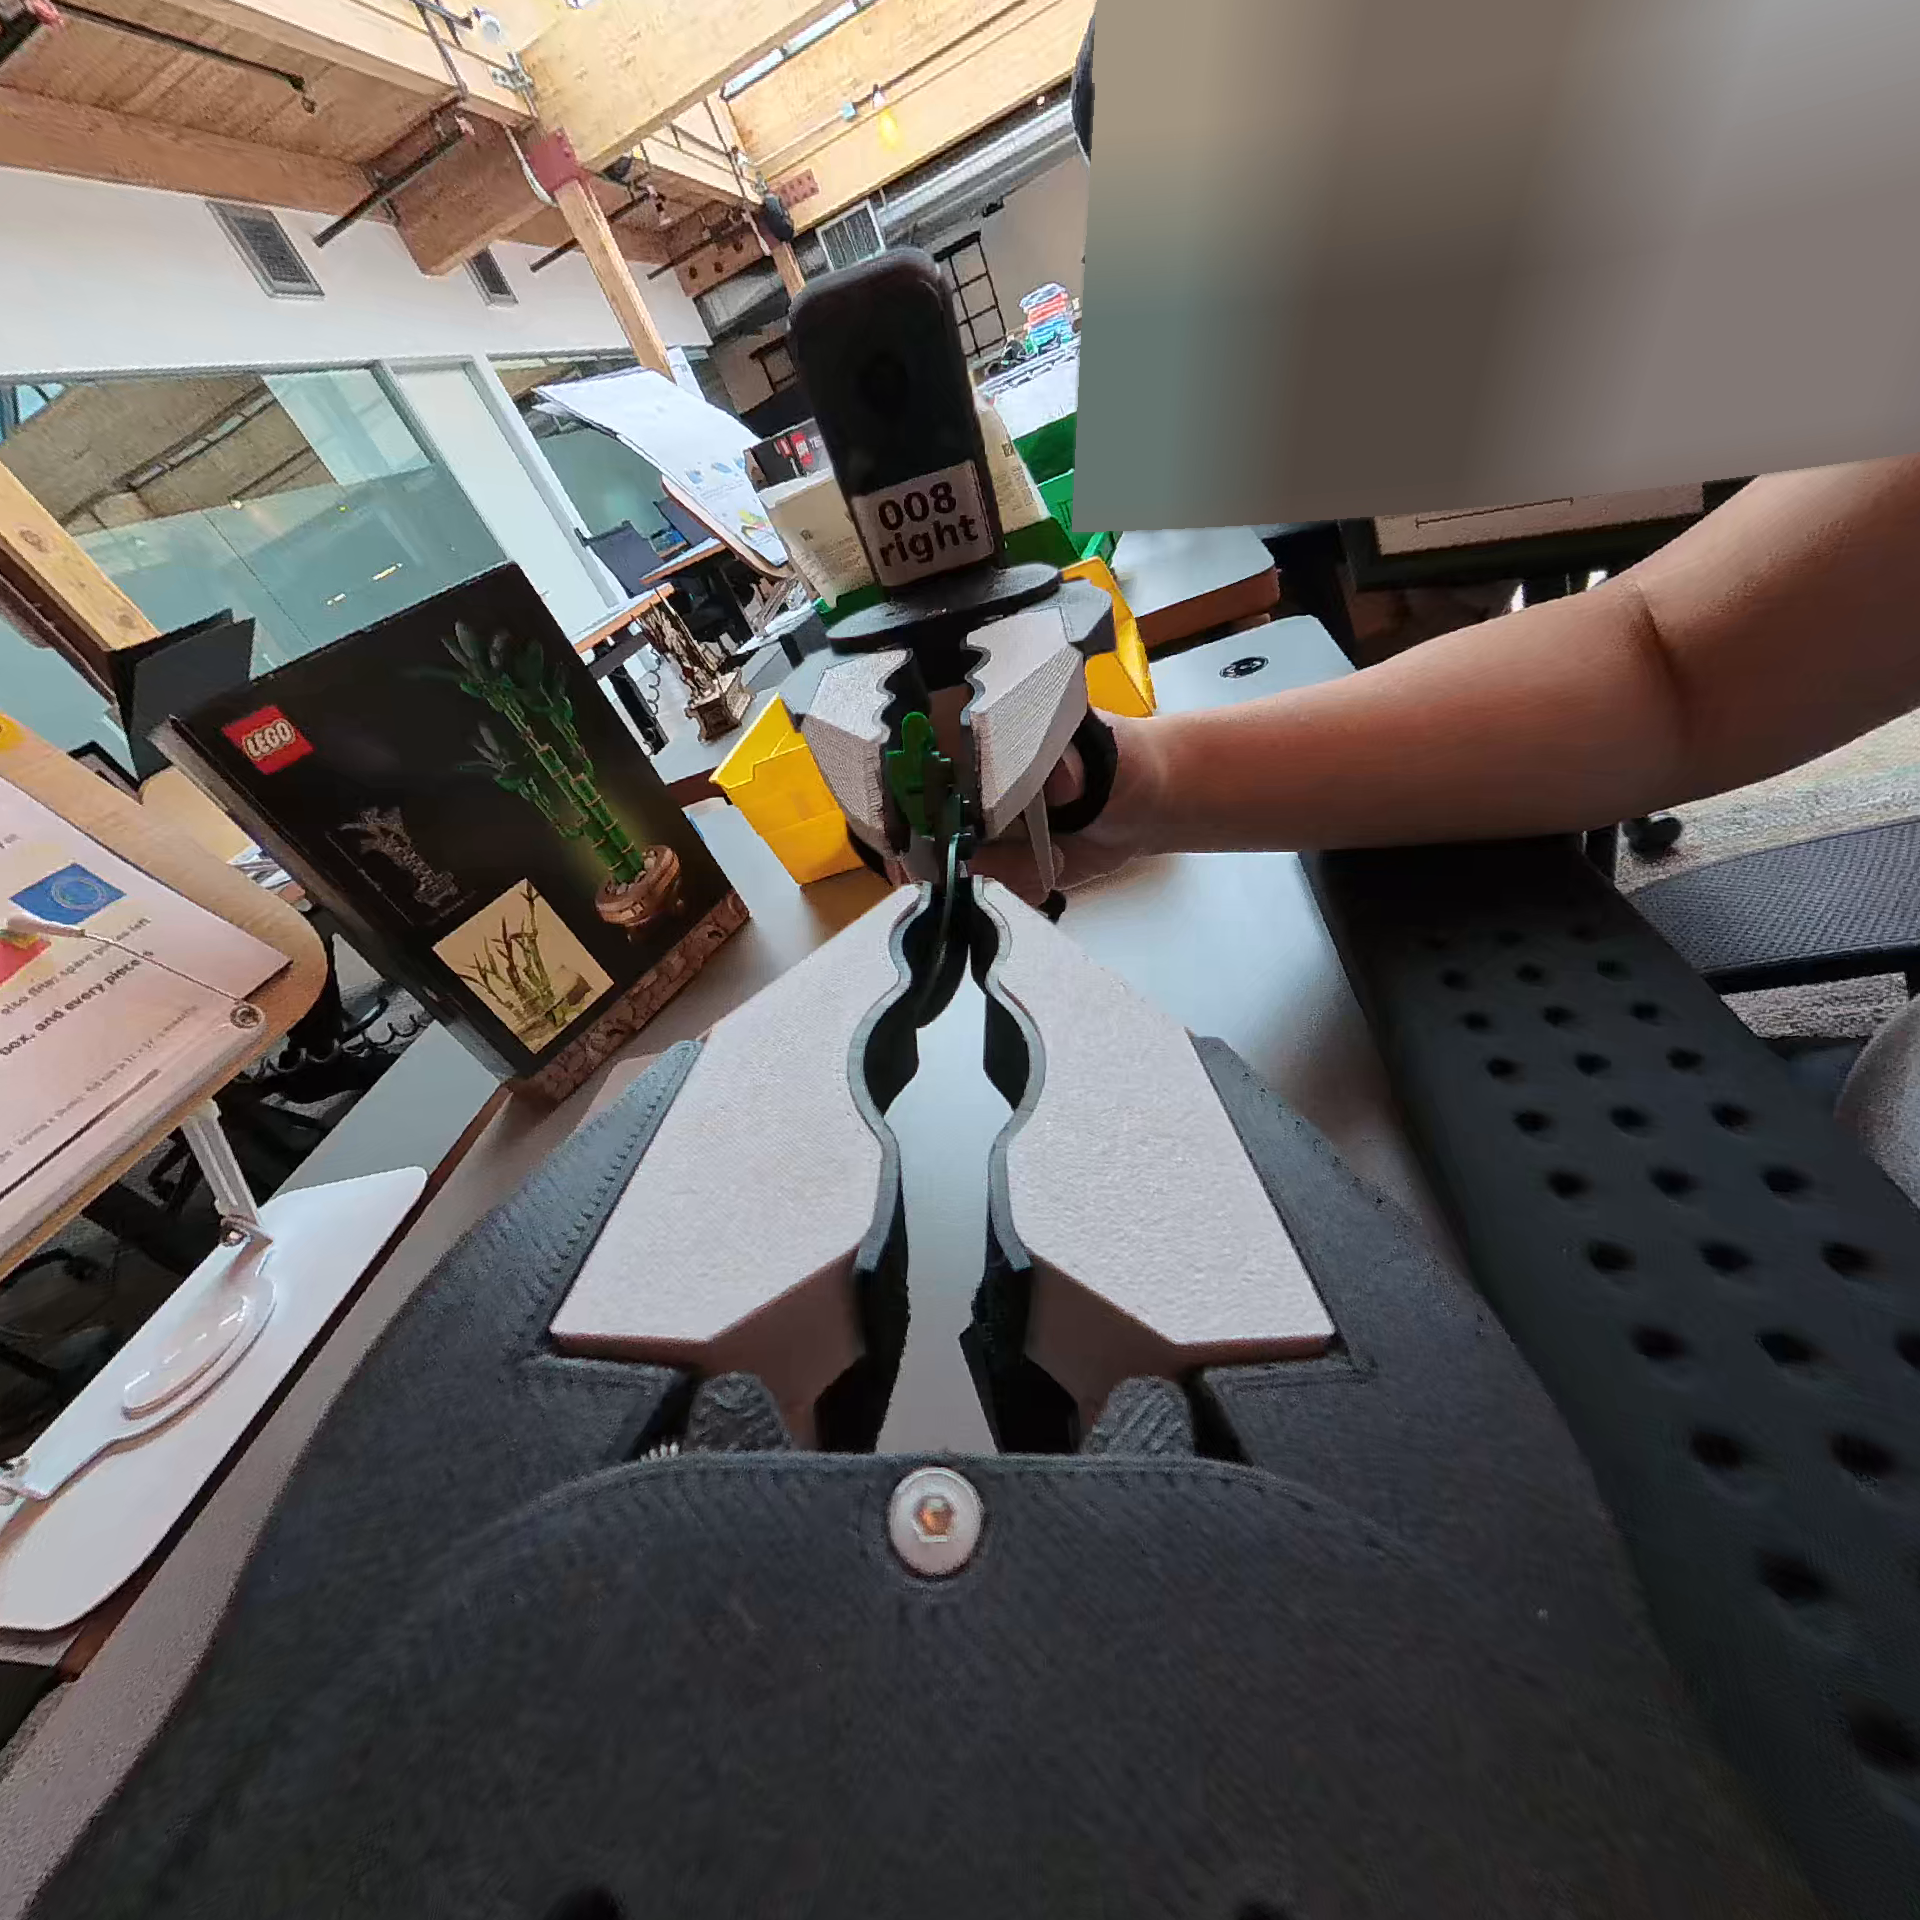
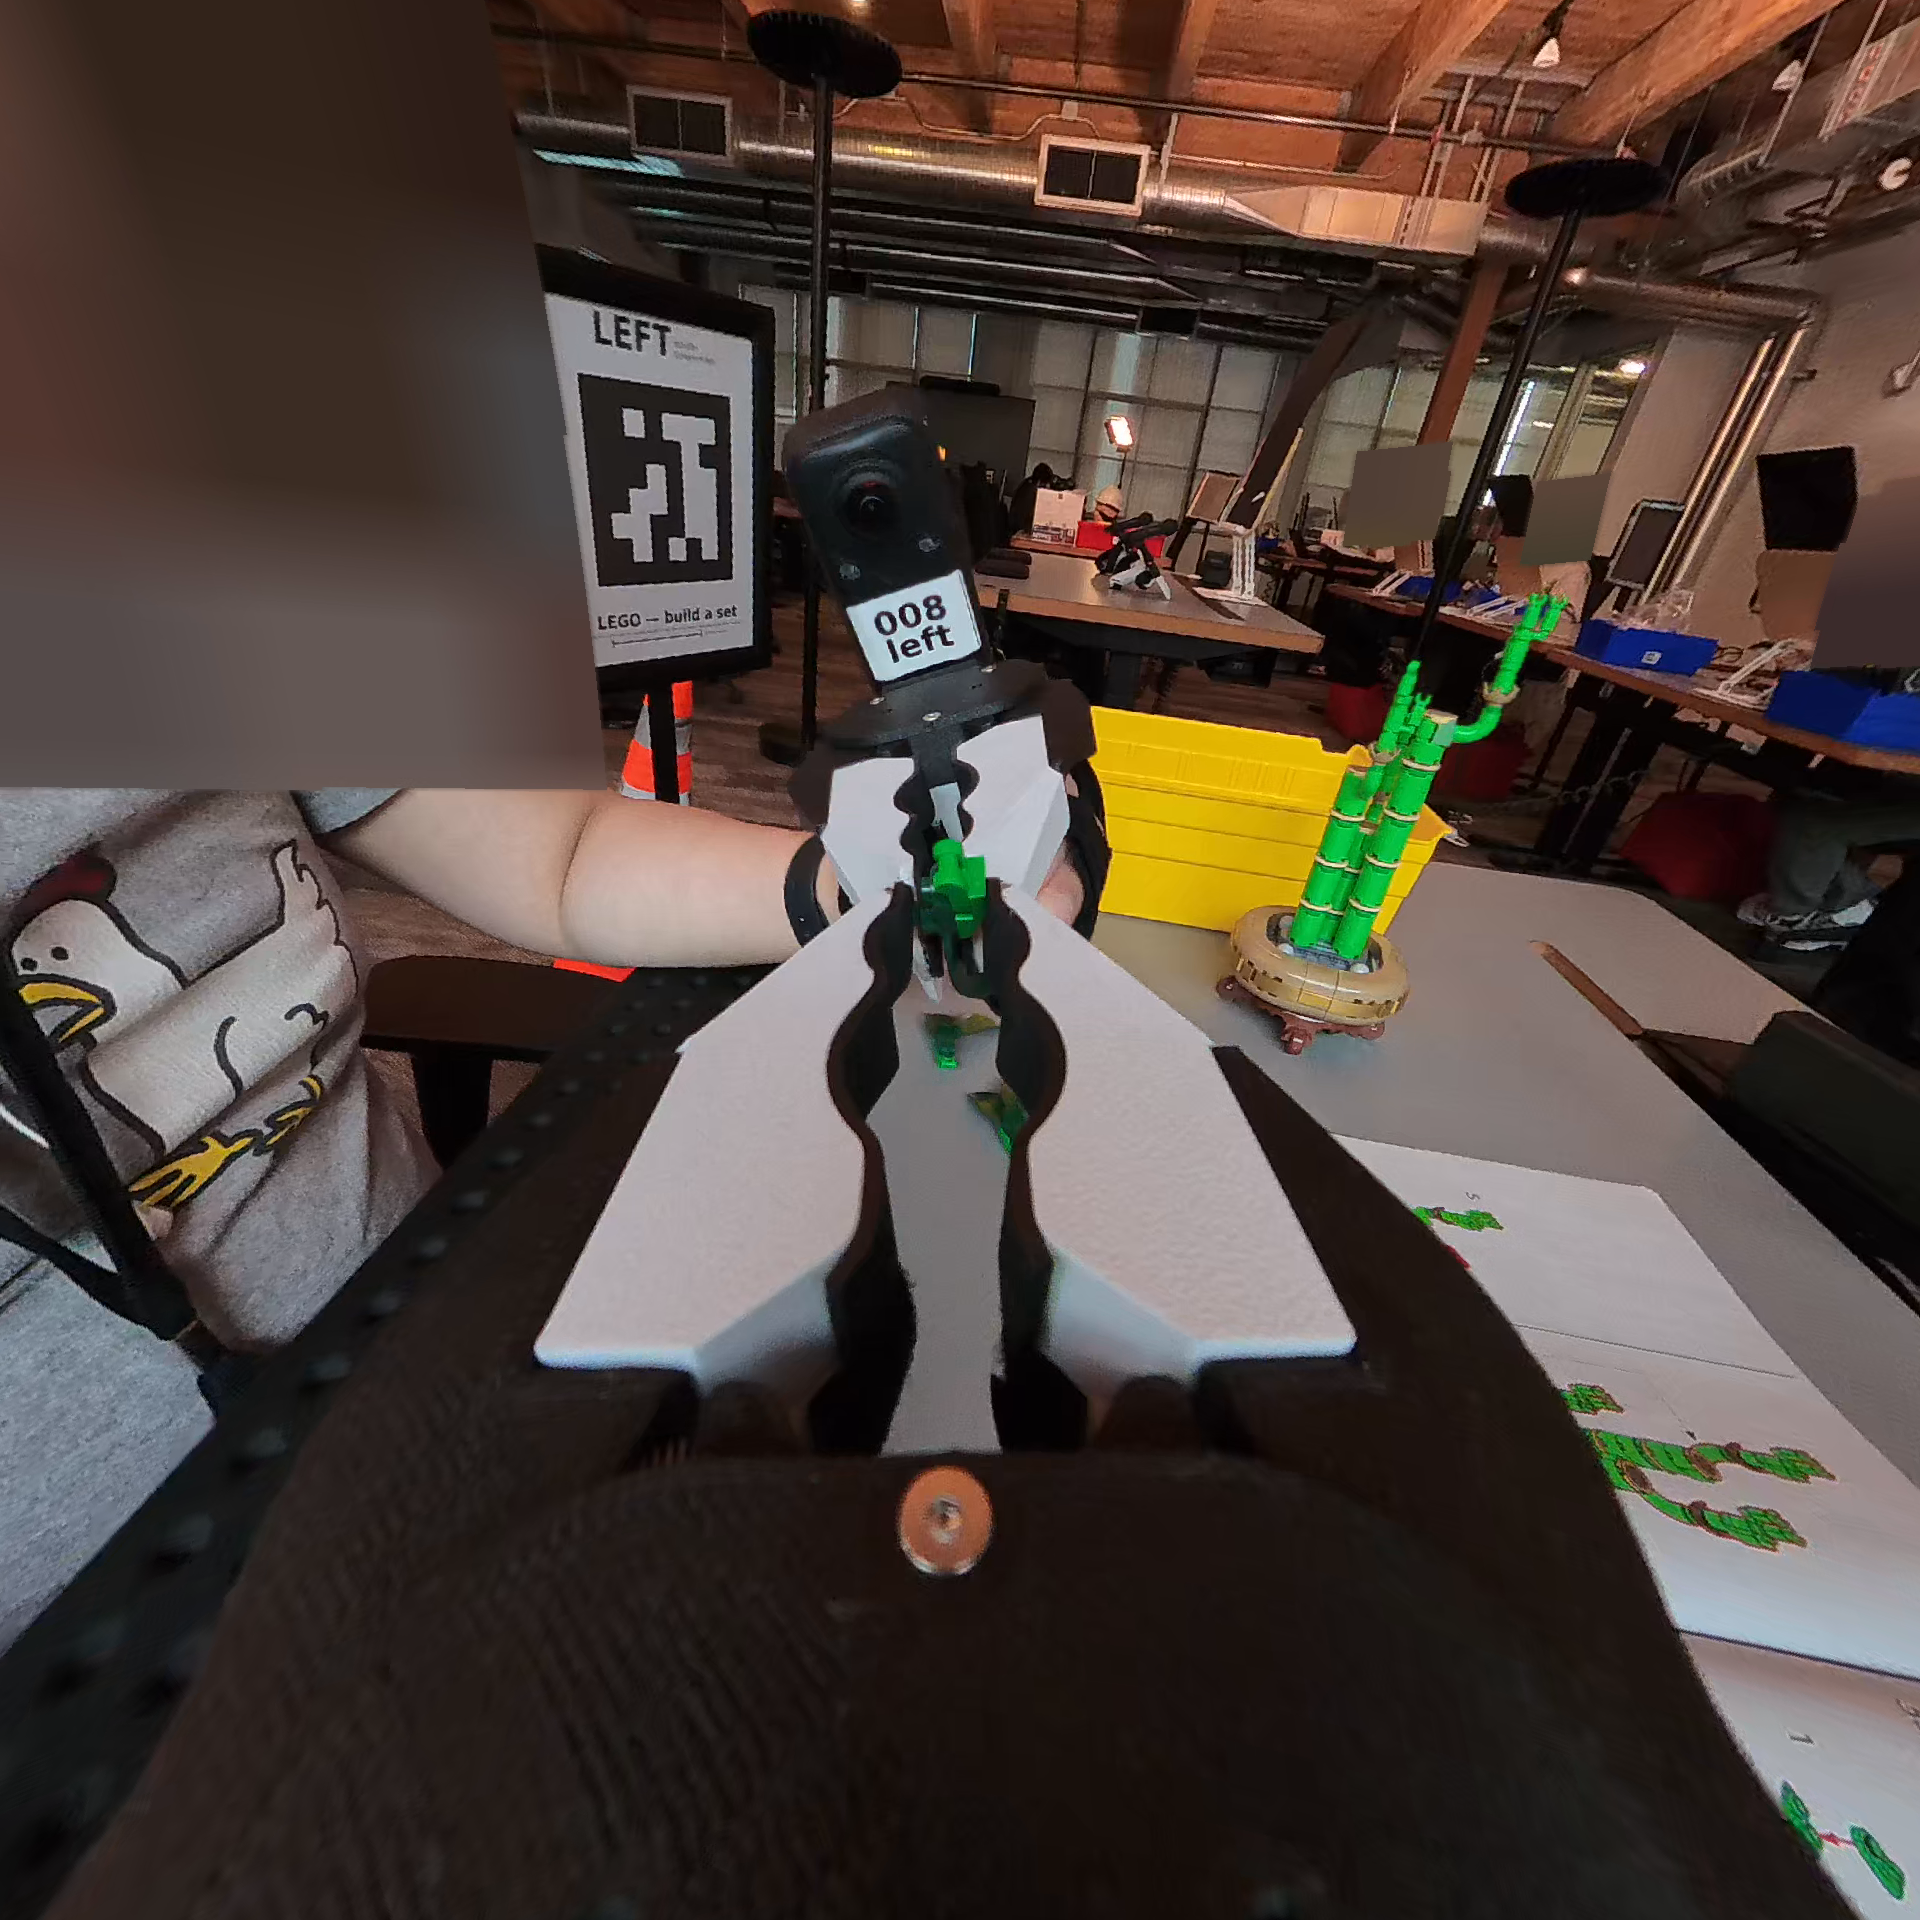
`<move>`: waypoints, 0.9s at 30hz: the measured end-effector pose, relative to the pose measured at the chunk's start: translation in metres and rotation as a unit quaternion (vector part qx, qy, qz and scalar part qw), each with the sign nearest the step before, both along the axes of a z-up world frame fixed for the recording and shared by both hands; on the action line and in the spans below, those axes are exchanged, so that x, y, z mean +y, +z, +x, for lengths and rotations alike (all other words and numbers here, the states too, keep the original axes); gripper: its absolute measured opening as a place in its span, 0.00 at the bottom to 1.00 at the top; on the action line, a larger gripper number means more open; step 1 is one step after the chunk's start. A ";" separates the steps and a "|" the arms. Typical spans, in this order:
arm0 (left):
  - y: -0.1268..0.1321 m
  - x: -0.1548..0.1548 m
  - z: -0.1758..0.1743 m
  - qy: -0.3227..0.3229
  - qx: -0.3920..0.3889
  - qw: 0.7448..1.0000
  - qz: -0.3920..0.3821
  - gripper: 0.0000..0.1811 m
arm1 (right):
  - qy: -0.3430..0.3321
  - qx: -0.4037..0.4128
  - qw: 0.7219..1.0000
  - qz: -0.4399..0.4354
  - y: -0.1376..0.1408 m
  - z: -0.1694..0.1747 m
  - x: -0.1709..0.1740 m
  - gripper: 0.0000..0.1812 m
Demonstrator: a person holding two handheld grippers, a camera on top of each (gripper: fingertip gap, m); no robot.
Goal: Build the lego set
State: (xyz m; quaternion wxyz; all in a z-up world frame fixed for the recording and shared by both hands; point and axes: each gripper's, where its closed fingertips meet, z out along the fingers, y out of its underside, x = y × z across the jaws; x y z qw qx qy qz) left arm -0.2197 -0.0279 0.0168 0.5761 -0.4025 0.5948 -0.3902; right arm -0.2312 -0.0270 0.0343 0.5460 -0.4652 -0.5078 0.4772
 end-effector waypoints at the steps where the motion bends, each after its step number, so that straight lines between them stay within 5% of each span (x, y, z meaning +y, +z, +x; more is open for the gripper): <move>1: 0.001 -0.001 0.000 0.000 -0.002 1.000 0.003 0.01 | 0.002 -0.002 1.000 -0.002 0.001 0.000 -0.001 0.06; 15: 0.009 -0.005 0.001 -0.017 -0.027 0.998 -0.051 0.01 | 0.015 0.043 0.999 0.000 0.009 0.001 -0.002 0.08; 18: 0.016 0.004 0.003 -0.022 -0.057 0.987 -0.148 0.01 | -0.024 0.050 0.998 -0.033 0.012 -0.002 0.011 0.34; 22: 0.032 0.014 0.000 -0.063 -0.129 0.939 -0.312 0.01 | -0.067 0.096 0.987 -0.109 0.019 -0.003 0.029 0.20; 27: 0.033 0.023 -0.003 -0.048 -0.145 0.934 -0.324 0.01 | -0.032 0.143 0.974 -0.172 0.023 0.003 0.031 0.06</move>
